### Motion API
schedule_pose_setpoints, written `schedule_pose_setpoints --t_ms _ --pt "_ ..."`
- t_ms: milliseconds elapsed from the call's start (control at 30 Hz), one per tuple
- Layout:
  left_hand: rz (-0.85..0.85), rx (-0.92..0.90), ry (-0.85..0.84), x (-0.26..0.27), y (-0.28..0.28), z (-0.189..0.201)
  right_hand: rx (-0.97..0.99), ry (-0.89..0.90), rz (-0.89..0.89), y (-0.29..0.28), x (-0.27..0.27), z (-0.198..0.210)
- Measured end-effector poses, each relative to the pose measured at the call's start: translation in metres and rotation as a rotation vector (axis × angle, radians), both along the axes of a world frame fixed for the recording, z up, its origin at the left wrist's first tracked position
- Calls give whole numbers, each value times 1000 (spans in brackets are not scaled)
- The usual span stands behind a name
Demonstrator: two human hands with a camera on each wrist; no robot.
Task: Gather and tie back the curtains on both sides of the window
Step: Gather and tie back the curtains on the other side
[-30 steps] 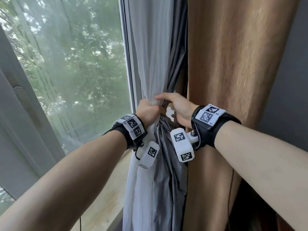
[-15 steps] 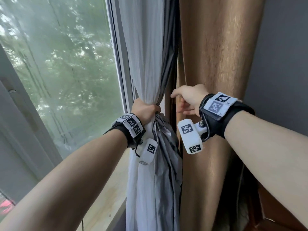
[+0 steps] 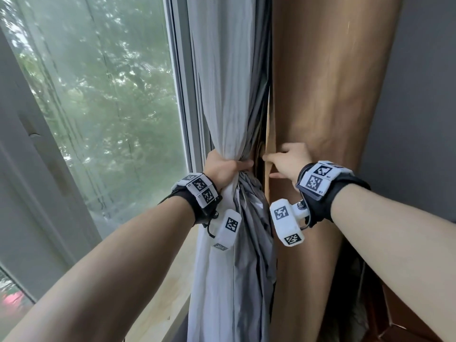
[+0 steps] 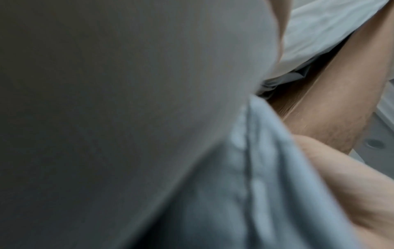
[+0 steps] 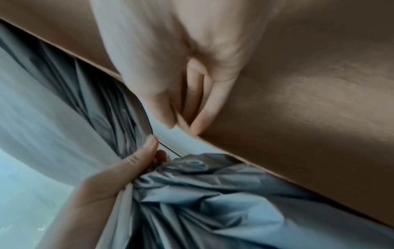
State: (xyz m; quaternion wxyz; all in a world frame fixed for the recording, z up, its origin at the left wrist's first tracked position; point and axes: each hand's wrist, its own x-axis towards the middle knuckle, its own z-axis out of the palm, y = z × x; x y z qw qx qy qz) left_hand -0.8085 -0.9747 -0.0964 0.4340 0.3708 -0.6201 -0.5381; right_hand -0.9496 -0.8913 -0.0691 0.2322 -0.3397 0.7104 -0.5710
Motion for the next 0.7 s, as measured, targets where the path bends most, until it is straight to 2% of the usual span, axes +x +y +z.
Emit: schedule_pose_setpoints --t_ms 200,300,467,600,700 --pt "-205 -121 42 5 -2 -1 -66 -154 209 -7 12 3" --pt "-233 -161 71 5 -3 -1 -64 -181 275 -9 13 5" --pt "-142 -184 88 -2 -5 -4 -32 -166 307 -16 9 7" --pt "24 -114 -12 -12 -9 -5 -2 -161 315 -22 4 4" --pt "42 -69 -97 -15 -13 -1 -22 -127 261 -18 4 6"
